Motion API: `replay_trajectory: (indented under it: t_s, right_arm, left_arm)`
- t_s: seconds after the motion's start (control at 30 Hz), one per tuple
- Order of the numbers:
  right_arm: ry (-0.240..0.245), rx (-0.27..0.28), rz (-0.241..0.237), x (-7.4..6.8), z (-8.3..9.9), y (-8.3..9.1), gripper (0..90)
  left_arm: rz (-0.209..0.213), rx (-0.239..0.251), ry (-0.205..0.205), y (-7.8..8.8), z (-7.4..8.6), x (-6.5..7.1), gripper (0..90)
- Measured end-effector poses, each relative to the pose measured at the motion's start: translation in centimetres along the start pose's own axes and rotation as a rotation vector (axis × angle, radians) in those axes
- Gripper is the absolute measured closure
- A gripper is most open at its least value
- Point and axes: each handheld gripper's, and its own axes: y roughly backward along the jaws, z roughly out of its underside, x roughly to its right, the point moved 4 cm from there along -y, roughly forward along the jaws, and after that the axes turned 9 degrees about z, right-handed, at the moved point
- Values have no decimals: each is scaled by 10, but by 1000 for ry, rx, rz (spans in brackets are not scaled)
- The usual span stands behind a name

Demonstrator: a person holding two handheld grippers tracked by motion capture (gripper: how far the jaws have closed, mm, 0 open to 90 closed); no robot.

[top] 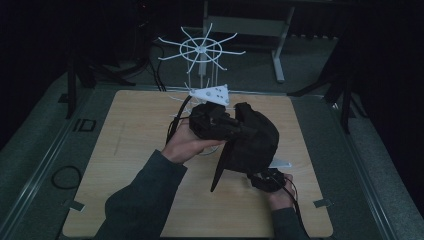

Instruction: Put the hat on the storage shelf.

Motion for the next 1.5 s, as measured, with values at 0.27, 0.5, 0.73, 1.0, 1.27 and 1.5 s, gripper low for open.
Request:
replay_trajectory:
  t_s: [0.27,0.5,0.73,1.0,1.27,1.5]
  right_arm:
    - [4,-3,-2,-1,0,-1,527]
    - [11,-4,-3,-1,1,-1,527]
    - [13,-6,-5,-1,1,-2,527]
    - [15,-10,-6,-2,1,-2,527]
    - [23,-17,-5,-3,2,-3,528]
    - [24,-22,-9,-5,2,-3,527]
  left_arm:
    - [2,34,-9,8,-15,0,851]
    - [-7,45,-21,15,-29,0,851]
    - [-9,70,-33,23,-41,-1,852]
    - [-16,89,-41,31,-48,-1,852]
    - [-7,103,-47,38,-54,0,851]
    - [-2,118,-59,44,-62,3,851]
